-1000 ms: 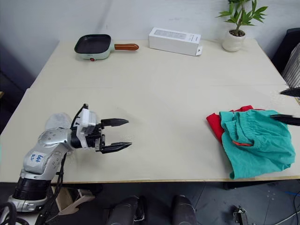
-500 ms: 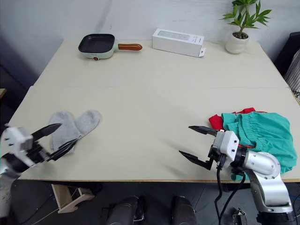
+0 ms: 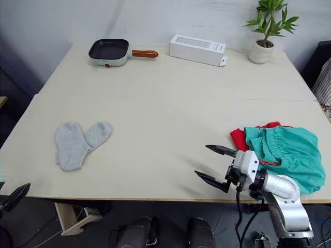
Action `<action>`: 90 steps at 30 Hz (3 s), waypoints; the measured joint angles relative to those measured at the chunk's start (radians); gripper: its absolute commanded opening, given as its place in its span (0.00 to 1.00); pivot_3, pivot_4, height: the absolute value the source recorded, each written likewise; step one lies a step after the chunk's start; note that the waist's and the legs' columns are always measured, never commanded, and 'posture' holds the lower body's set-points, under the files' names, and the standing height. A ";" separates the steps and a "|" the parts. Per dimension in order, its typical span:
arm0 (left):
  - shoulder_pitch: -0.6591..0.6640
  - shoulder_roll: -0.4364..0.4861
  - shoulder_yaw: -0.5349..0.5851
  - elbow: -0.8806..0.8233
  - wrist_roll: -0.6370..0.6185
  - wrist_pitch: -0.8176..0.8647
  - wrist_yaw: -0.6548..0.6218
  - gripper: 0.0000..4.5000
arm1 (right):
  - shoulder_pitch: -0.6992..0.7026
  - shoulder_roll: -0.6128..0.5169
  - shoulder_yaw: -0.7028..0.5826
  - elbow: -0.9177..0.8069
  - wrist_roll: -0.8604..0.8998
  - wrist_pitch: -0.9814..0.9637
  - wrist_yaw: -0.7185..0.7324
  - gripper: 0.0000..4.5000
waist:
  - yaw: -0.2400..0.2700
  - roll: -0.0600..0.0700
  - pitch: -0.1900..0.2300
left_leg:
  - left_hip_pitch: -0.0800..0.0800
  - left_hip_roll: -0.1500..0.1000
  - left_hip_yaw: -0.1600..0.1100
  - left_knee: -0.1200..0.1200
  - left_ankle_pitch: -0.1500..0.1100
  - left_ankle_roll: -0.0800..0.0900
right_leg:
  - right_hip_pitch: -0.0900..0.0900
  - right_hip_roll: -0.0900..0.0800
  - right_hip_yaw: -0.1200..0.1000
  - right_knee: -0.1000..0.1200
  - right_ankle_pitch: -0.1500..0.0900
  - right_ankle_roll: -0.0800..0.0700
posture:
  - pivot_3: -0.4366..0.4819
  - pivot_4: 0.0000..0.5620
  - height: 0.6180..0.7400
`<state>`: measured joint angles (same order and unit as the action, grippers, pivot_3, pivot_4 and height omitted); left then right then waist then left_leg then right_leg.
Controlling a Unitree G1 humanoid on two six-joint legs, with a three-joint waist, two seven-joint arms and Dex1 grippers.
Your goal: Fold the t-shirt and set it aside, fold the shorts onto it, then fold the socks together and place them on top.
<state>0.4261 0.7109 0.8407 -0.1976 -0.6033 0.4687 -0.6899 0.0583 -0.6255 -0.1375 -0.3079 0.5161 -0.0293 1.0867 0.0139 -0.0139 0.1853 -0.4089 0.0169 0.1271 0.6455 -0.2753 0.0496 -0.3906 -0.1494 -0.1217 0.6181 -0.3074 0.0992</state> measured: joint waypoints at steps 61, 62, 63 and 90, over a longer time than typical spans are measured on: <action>-1.048 -0.343 -1.210 0.118 0.320 -0.002 -0.328 0.72 | 0.295 -0.001 -0.067 -0.178 -0.102 0.139 -0.288 1.00 | 0.010 -0.003 0.000 | 0.003 0.003 0.018 0.004 0.006 0.002 | -0.001 0.004 0.013 0.008 0.001 0.003 | 0.48 0.27 1.00; -1.048 -0.351 -1.177 0.119 0.293 -0.005 -0.331 0.72 | 0.279 -0.004 -0.067 -0.181 -0.075 0.183 -0.297 1.00 | 0.010 -0.003 0.000 | 0.002 0.003 0.018 0.004 0.006 0.002 | -0.001 0.004 0.013 0.007 0.001 0.003 | 0.48 0.27 1.00; -1.051 -0.362 -1.137 0.126 0.263 -0.001 -0.333 0.72 | 0.257 -0.010 -0.067 -0.191 -0.041 0.242 -0.313 1.00 | 0.010 -0.003 0.000 | 0.002 0.003 0.017 0.005 0.006 0.002 | -0.001 0.004 0.013 0.008 0.001 0.003 | 0.48 0.27 1.00; -0.927 -0.162 -1.007 0.388 0.365 -0.111 -0.359 0.44 | -0.010 0.014 0.170 -0.252 -0.013 0.773 -0.631 0.64 | 0.006 -0.003 0.000 | 0.000 0.000 0.019 0.006 0.000 0.004 | -0.002 0.001 0.011 0.004 0.006 0.011 | 0.48 0.27 1.00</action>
<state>-0.5013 0.5488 -0.1668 0.1908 -0.2382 0.3576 -1.0490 0.0482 -0.6120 0.0325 -0.5601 0.5035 0.7442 0.4554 0.0204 -0.0169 0.1853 -0.4092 0.0167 0.1461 0.6520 -0.2756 0.0533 -0.3923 -0.1487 -0.1109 0.6218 -0.3019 0.1102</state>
